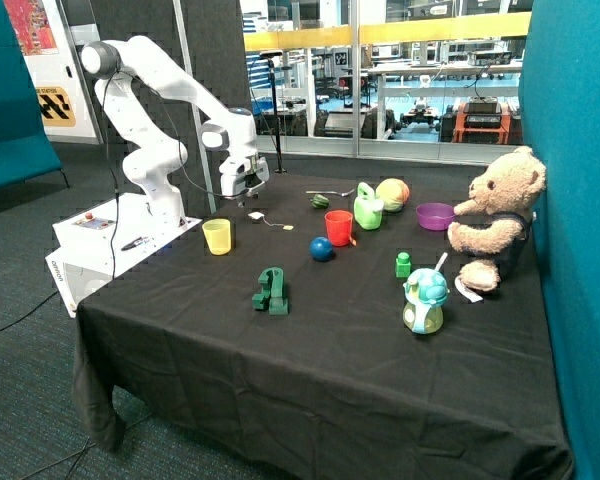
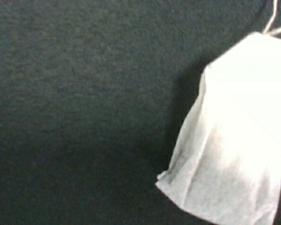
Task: Prepare two cups of tea
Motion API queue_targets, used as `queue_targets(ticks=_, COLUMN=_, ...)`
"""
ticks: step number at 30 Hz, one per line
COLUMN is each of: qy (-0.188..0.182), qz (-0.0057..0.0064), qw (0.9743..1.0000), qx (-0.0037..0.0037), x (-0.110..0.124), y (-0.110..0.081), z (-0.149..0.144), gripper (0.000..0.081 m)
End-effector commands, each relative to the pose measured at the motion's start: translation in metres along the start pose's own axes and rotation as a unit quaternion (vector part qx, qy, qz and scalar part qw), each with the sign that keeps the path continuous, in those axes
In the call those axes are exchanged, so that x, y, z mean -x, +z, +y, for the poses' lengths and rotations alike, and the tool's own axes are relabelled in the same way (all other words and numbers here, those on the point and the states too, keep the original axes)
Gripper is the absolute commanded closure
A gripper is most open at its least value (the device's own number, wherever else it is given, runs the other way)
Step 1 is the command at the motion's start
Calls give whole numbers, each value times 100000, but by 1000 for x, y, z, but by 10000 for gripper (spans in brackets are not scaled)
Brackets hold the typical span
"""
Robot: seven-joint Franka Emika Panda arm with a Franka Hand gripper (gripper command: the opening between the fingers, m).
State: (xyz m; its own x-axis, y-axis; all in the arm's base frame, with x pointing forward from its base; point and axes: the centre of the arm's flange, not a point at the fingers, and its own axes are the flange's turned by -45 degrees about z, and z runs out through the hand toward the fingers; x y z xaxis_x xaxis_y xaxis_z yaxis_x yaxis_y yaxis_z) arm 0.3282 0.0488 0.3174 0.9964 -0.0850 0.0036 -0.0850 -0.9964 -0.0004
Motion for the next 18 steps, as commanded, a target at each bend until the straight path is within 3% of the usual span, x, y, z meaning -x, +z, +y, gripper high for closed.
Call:
queue_targets(ticks=1, qy=2884, qz=-178, qw=99958, qx=26, x=2, y=16, z=1, gripper=185)
queue_targets(ticks=18, qy=2533, qz=-178, qw=99968, qx=25, x=-25, y=21, z=-6, gripper=191)
